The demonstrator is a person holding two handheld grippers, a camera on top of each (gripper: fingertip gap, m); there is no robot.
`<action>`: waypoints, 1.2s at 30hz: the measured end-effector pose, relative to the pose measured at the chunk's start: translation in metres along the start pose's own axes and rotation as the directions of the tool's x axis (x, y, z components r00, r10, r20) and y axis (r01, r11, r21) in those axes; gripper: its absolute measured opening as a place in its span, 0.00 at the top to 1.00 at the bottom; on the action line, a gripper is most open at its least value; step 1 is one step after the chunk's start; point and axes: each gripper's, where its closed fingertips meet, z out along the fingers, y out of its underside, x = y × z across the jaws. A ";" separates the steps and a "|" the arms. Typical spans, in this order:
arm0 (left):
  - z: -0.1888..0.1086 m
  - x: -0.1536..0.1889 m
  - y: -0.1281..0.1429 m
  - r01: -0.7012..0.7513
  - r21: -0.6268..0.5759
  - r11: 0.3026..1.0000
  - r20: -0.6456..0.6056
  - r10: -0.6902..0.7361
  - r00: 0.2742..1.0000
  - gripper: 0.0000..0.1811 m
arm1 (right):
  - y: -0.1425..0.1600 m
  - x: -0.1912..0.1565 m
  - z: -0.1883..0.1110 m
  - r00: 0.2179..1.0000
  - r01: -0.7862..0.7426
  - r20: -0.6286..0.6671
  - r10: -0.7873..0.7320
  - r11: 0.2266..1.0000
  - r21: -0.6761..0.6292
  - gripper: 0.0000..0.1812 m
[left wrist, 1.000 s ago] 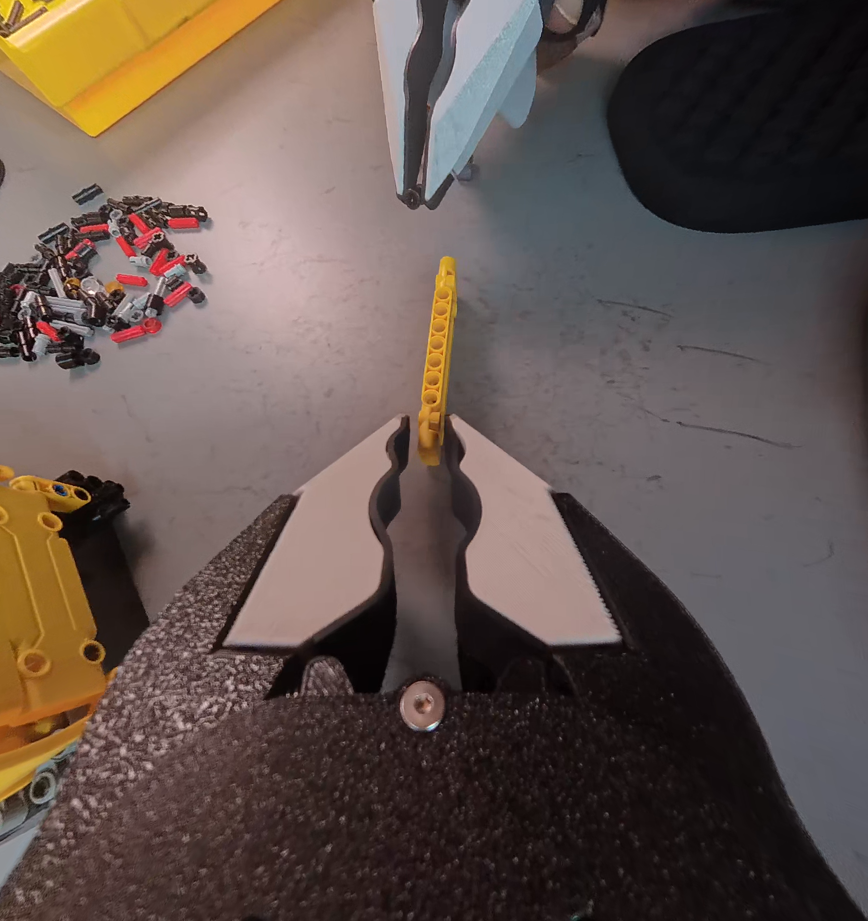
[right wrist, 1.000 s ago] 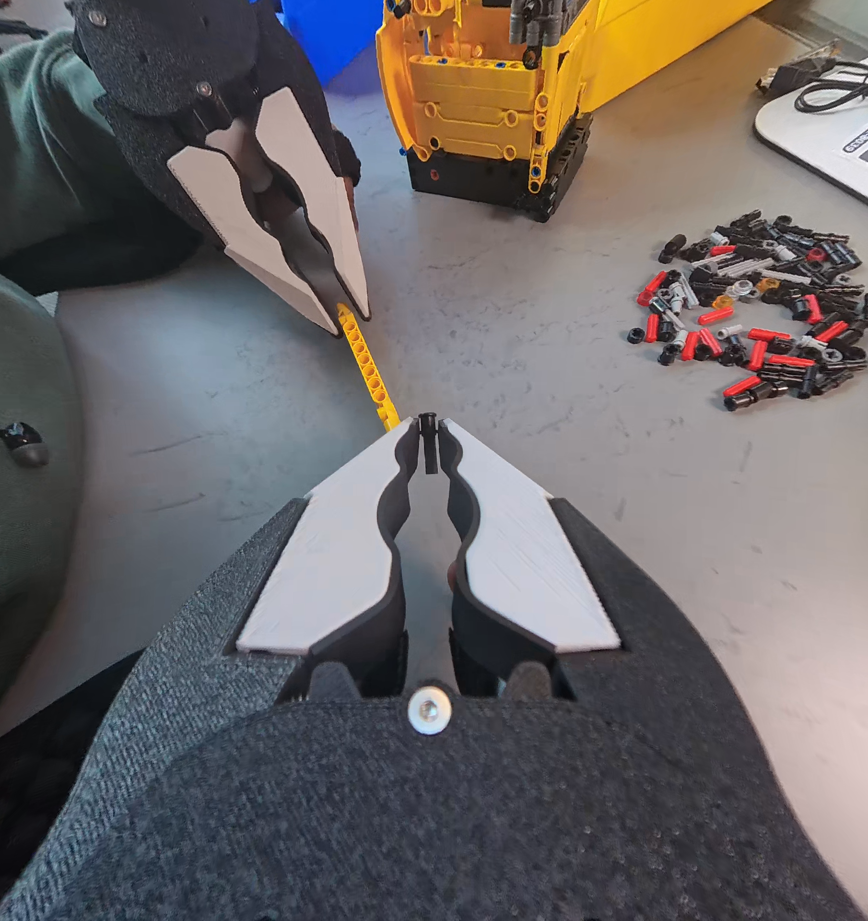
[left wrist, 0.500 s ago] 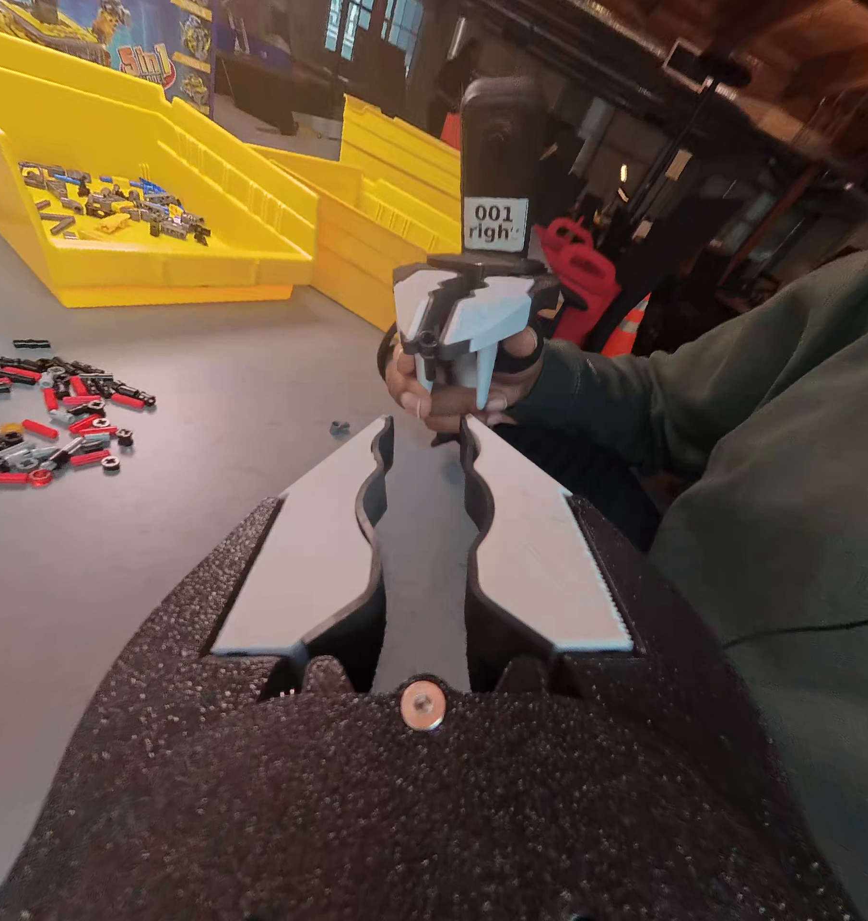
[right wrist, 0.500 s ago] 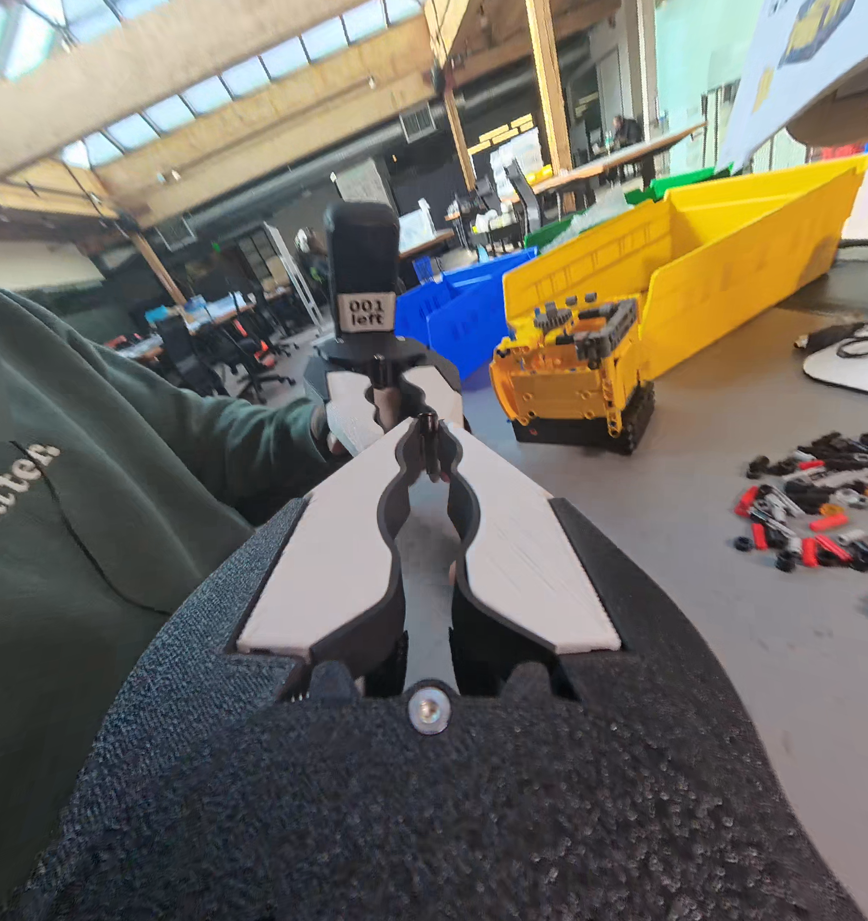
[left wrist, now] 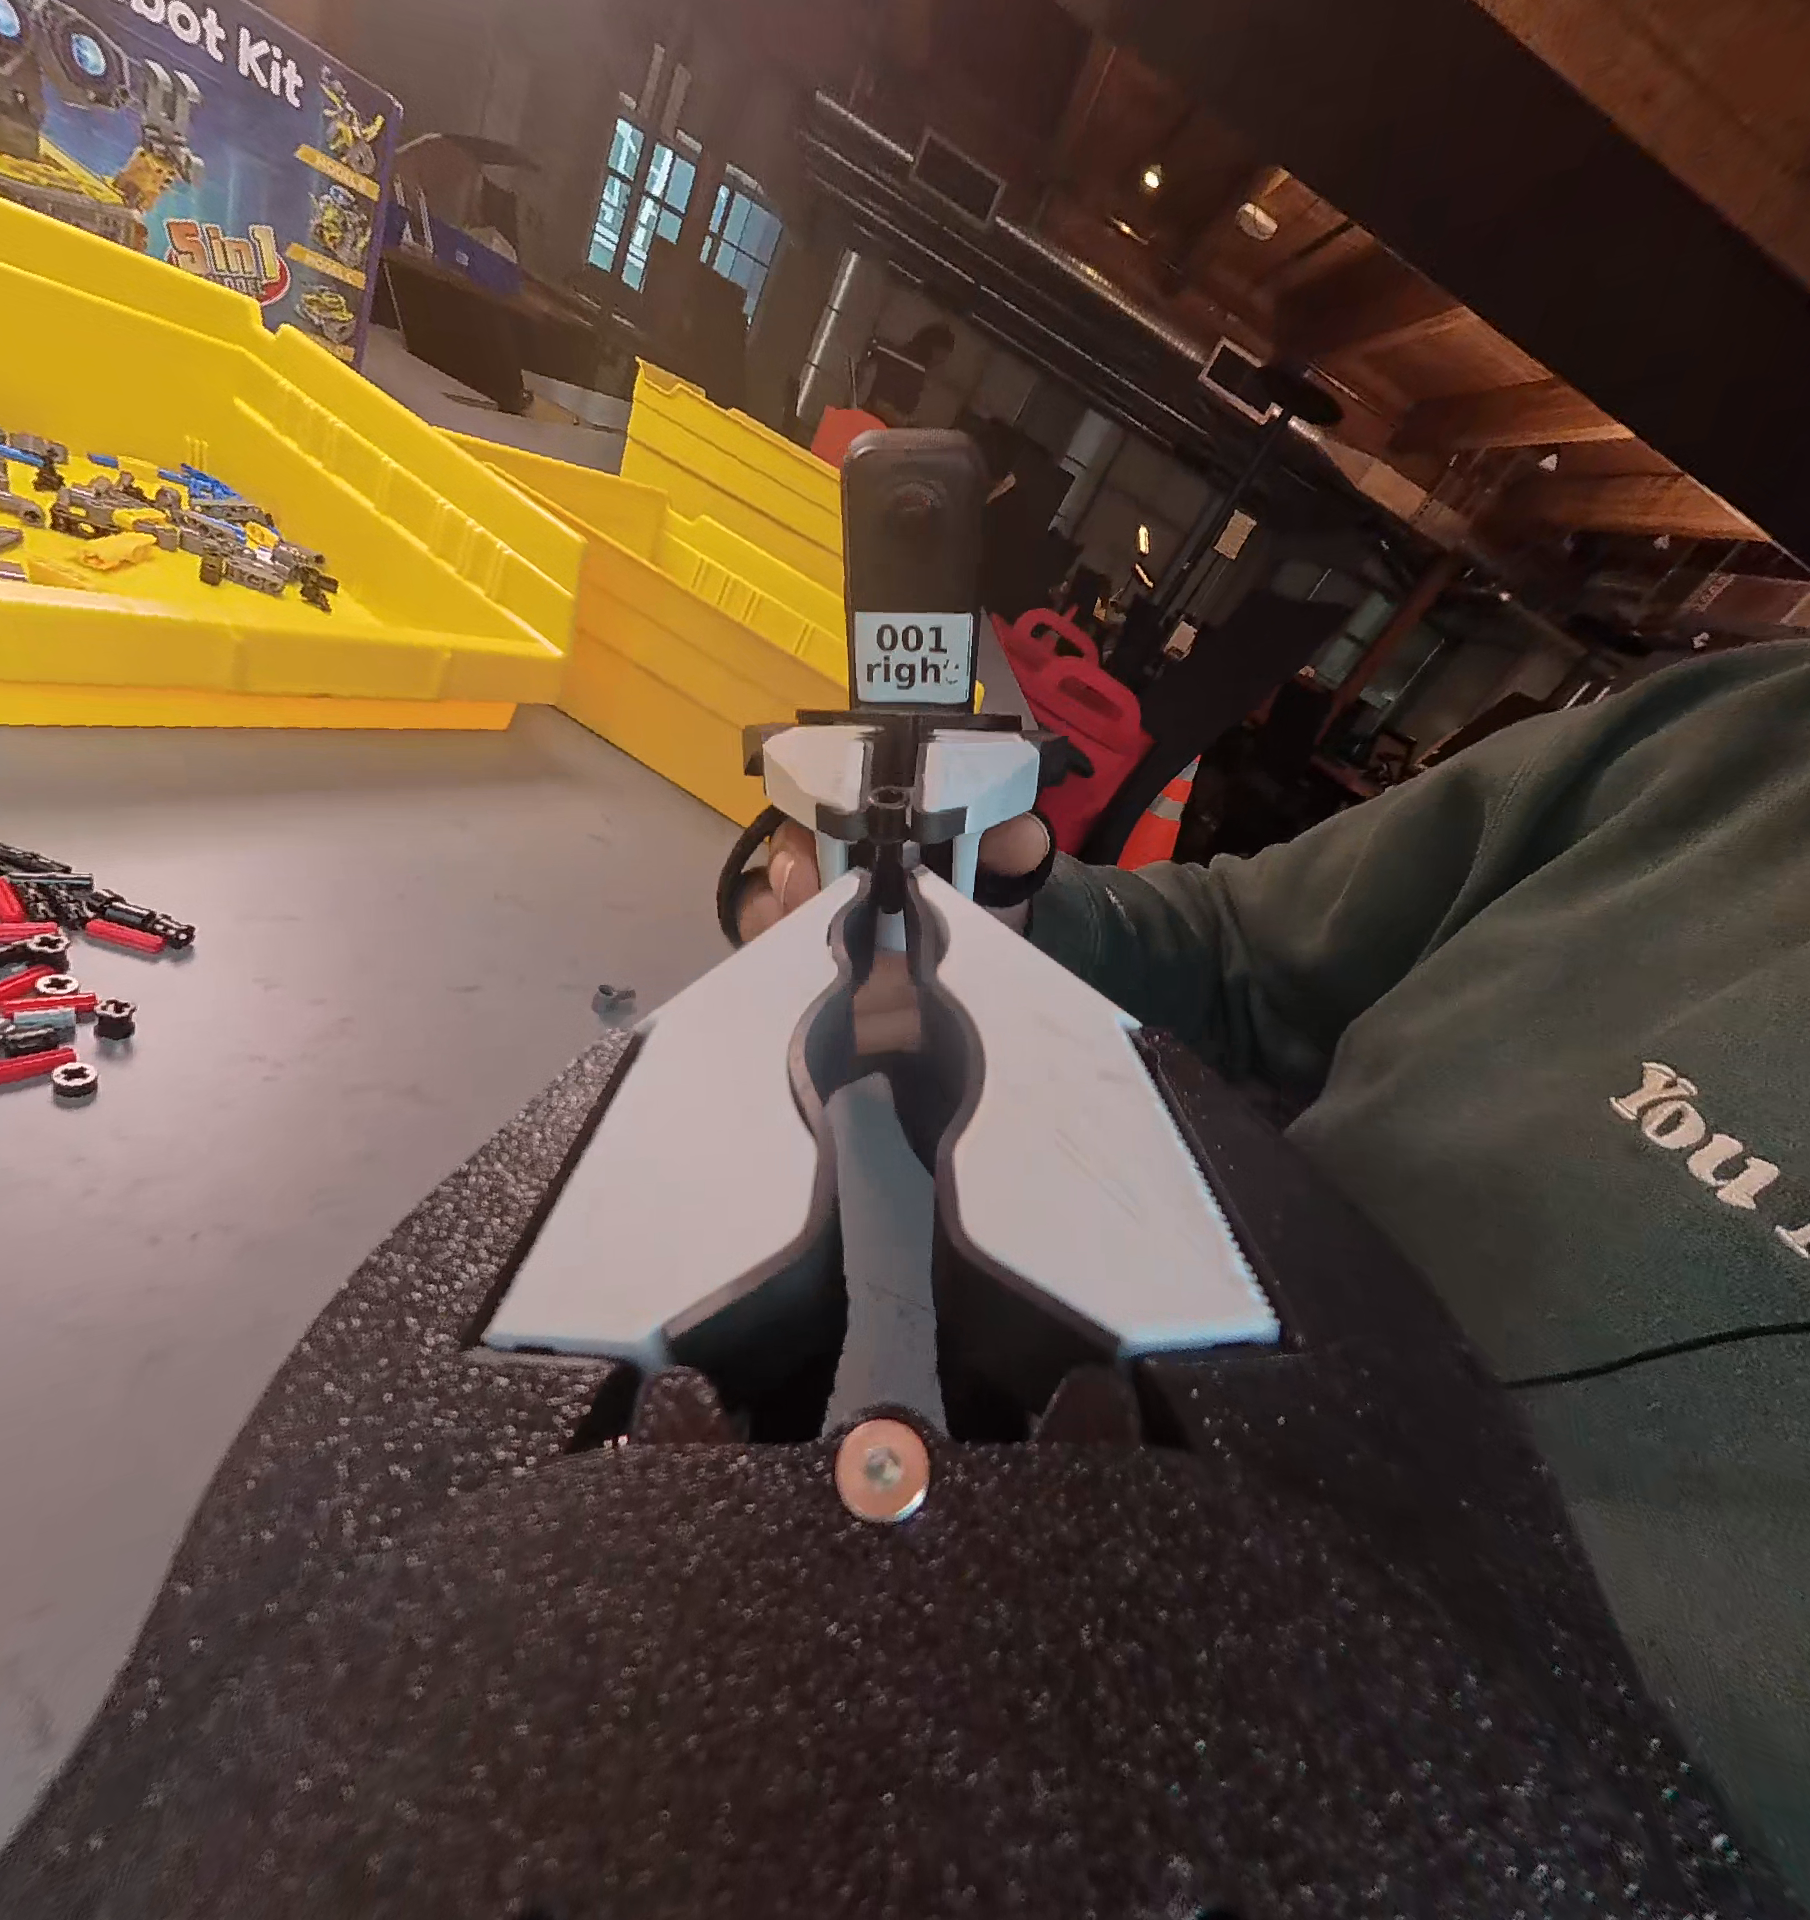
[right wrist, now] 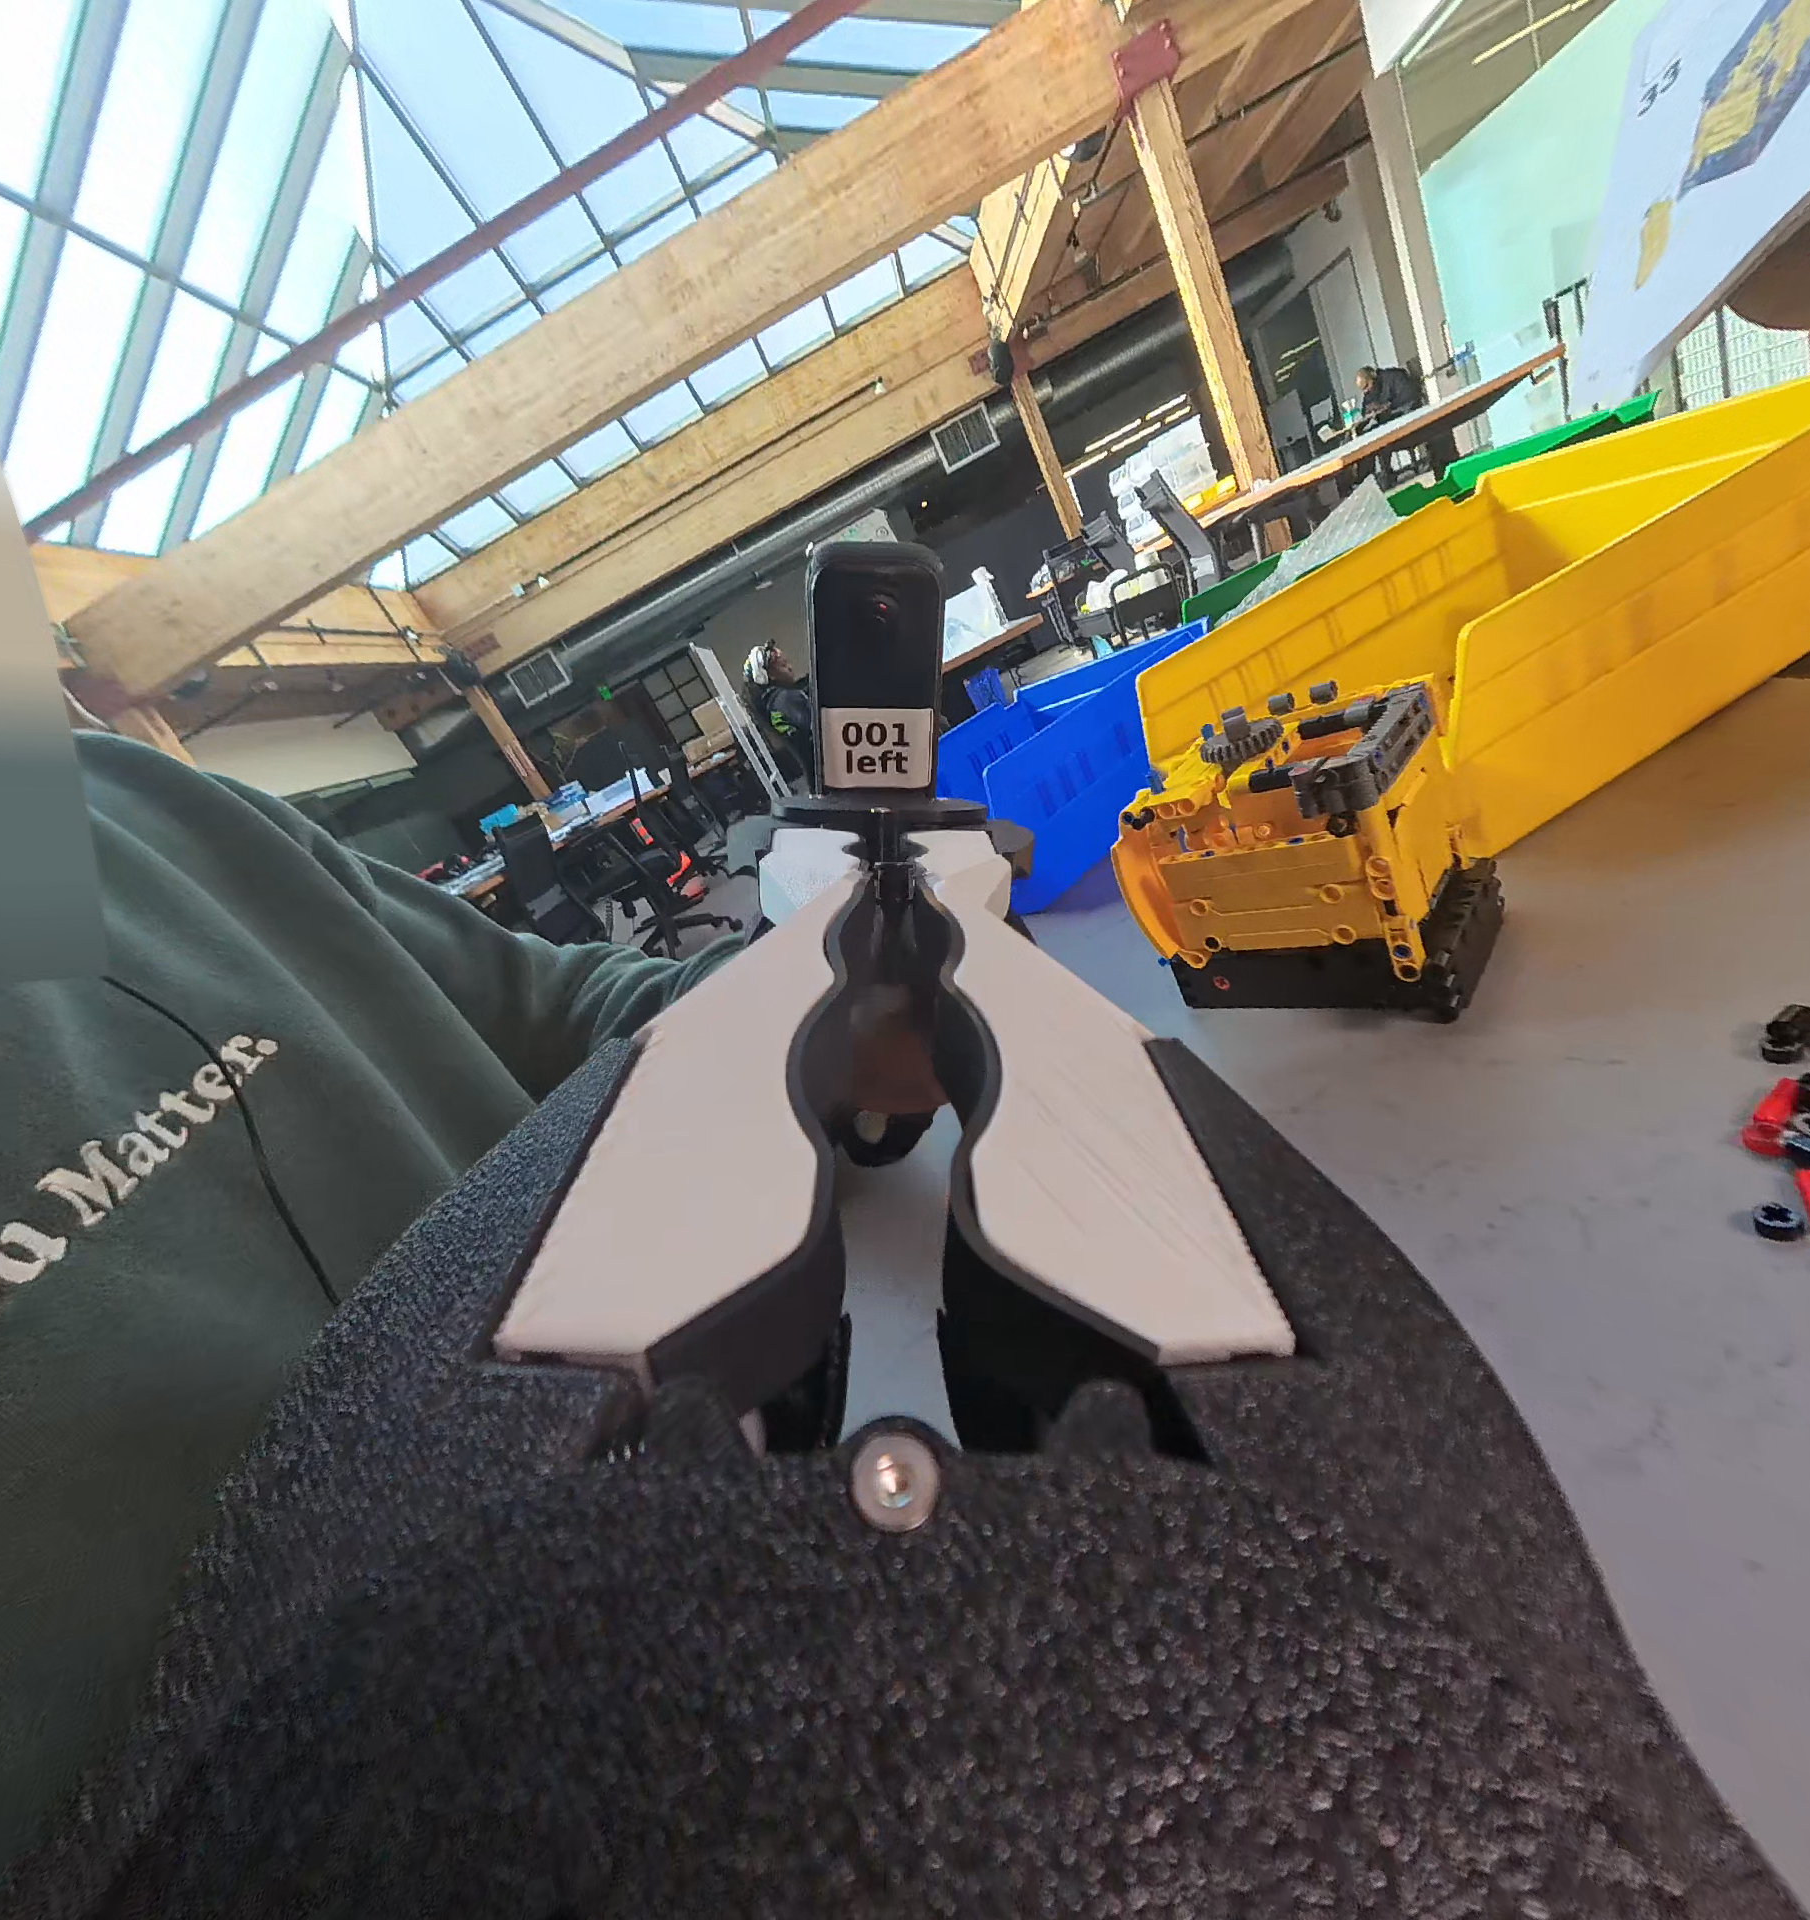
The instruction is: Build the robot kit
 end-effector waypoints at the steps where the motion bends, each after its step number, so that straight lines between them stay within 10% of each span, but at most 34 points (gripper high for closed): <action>1: -0.002 0.000 0.003 -0.015 -0.028 0.999 0.002 0.015 1.000 0.98 | 0.003 0.000 -0.001 1.000 0.024 -0.001 -0.024 0.999 -0.028 0.96; 12: -0.013 -0.007 0.071 -0.224 -0.457 0.861 0.019 0.261 0.965 0.98 | 0.069 0.000 -0.010 0.954 0.294 0.088 -0.287 0.836 -0.462 0.96; 36: -0.018 -0.019 0.072 -0.211 -0.450 0.868 0.070 0.270 0.960 0.97 | 0.076 0.012 -0.013 0.951 0.286 0.044 -0.306 0.817 -0.500 0.96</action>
